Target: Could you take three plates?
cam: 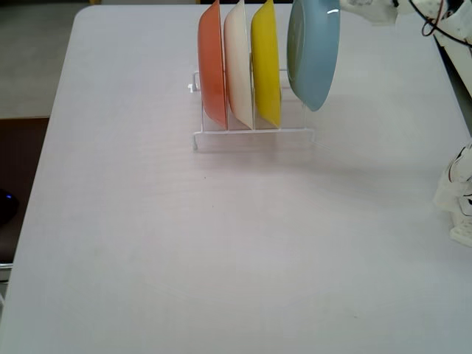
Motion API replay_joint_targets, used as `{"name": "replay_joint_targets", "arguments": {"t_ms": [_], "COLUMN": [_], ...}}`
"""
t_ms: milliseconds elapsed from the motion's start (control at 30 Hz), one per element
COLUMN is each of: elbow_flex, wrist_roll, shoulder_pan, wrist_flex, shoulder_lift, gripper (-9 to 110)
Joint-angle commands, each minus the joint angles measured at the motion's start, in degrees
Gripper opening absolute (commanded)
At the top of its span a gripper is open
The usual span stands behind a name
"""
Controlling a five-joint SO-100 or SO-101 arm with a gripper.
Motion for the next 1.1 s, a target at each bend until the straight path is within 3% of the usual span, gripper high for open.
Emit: {"name": "replay_joint_targets", "arguments": {"t_ms": [0, 567, 1067], "elbow_flex": [-5.8, -7.1, 12.7], "wrist_roll": [0.6, 13.0, 38.6], "shoulder_pan": [0.5, -2.8, -37.6], "wrist_flex": [0.4, 0.5, -12.1], "shoulder_lift": [5.5, 15.8, 27.7], "gripper": [0, -1, -1]}}
